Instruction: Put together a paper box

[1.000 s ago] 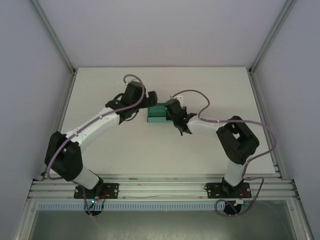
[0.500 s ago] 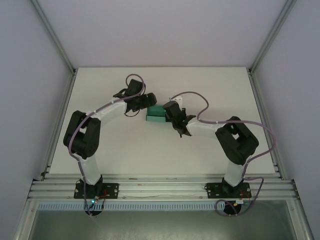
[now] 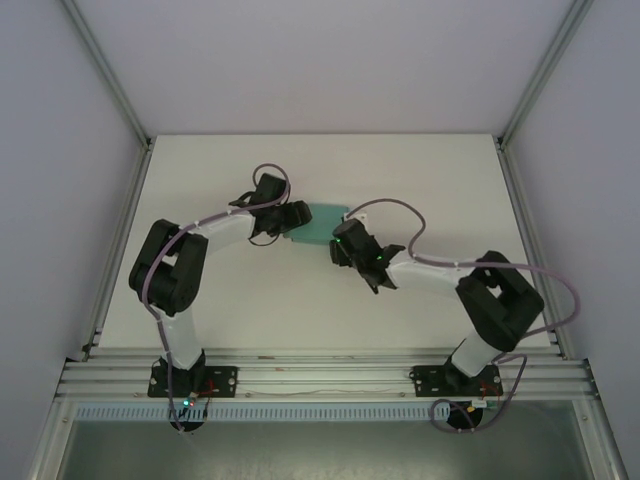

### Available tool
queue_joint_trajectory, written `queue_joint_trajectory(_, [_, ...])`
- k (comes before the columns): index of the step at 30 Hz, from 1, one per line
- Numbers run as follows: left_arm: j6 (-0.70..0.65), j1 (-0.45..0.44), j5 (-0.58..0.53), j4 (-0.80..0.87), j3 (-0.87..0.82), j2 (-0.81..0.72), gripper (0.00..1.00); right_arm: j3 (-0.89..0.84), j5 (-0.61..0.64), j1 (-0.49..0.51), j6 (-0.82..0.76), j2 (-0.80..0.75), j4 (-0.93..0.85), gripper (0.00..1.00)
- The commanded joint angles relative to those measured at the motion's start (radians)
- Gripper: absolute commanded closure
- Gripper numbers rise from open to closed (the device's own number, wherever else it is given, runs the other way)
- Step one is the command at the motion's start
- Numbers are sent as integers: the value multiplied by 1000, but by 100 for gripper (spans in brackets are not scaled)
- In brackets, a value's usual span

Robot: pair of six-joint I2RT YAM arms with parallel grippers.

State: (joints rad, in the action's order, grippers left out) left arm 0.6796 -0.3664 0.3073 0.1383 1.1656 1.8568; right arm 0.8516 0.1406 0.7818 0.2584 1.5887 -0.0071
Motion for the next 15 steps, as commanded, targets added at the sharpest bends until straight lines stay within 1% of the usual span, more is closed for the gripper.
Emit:
queue_joint_trajectory(1, [-48,-6,1,-11,5,22,30,-43,-96,-4,-42,-79,-79,29])
queue_joint_trajectory(2, [-65,-5,-1,-10,10,26,30,-52,-115,-4,-51,-99,-103,24])
queue_joint_trajectory(6, [-150,8,-1,58,69,45,30,-72,-168,-31,-43,-142,-137,11])
queue_joint_trajectory(9, [-208,17,26,78,99,77,29,-52,-236,-92,-21,-150,-152,5])
queue_joint_trajectory(11, [-236,19,23,80,114,82,30,-31,-292,-153,20,-147,-136,3])
queue_joint_trajectory(13, [-258,19,28,88,131,92,30,-13,-375,-210,62,-129,-89,3])
queue_joint_trajectory(15, [-266,21,39,86,139,101,30,27,-430,-263,118,-94,-58,2])
